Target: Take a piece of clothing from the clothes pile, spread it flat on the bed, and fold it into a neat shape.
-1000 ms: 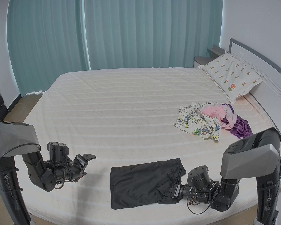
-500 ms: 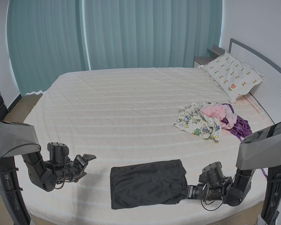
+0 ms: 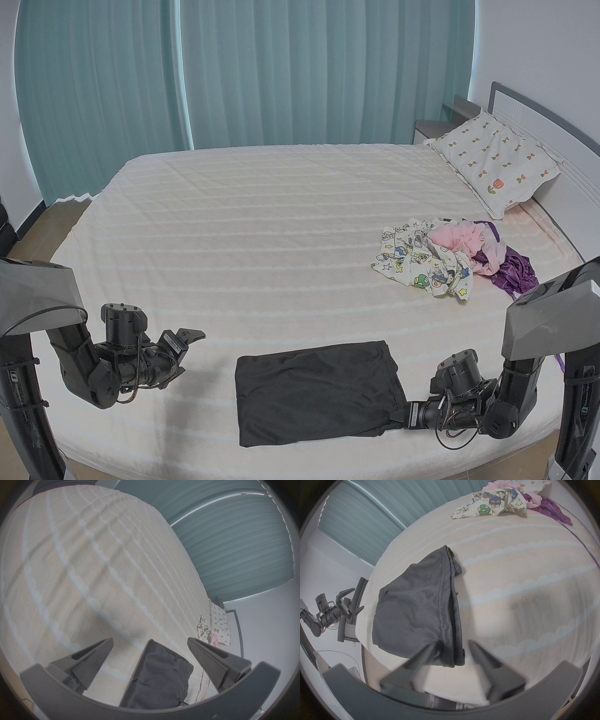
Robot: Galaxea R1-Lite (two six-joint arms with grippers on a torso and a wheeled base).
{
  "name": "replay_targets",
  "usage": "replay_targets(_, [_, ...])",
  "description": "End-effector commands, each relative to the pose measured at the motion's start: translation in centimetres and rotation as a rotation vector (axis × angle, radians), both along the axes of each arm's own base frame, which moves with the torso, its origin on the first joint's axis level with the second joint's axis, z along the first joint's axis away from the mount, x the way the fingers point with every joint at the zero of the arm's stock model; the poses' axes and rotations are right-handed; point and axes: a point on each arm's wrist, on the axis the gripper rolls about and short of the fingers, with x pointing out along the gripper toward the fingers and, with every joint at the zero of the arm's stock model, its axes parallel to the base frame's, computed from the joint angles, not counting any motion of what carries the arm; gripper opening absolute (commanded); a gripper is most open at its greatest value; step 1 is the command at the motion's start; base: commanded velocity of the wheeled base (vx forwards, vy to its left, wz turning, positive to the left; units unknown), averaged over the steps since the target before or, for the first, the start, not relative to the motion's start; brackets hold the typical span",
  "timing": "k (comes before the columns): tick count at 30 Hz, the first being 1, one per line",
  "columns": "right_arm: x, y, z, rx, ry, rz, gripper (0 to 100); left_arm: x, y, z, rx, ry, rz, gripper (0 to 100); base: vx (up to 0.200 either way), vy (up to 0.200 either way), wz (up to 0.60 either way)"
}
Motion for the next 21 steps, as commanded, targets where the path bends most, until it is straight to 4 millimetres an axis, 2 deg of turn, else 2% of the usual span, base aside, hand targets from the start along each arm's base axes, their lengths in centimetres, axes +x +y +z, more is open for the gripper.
replay_targets(1, [0.6,-0.9,0.5,0.006,-0.037,-0.024,100,0.0,0.0,0.0,0.000,0.001,0.000,100,0.000,0.000,0.00])
replay_targets(4, [1.9,-1.6,2.6,0.078,-0.134,-0.062,100,0.0,0.0,0.0,0.000,0.001,0.000,100,0.000,0.000,0.00])
replay_targets(5, [2.0,-1.7,2.8,0.087,-0.140,-0.063,100,0.0,0.0,0.0,0.000,0.001,0.000,100,0.000,0.000,0.00])
replay_targets(7, [3.7,-1.7,3.5,0.166,-0.174,-0.064,100,0.0,0.0,0.0,0.000,0.001,0.000,100,0.000,0.000,0.00])
replay_targets(10, [6.0,-0.6,2.9,0.244,-0.171,-0.118,100,0.0,0.0,0.0,0.000,0.001,0.000,100,0.000,0.000,0.00])
replay_targets(14, [9.3,1.0,1.1,0.270,-0.181,-0.154,100,0.0,0.0,0.0,0.000,0.001,0.000,100,0.000,0.000,0.00])
replay_targets(21, [13.0,2.1,1.8,0.266,-0.180,-0.174,100,0.0,0.0,0.0,0.000,0.002,0.000,100,0.000,0.000,0.00])
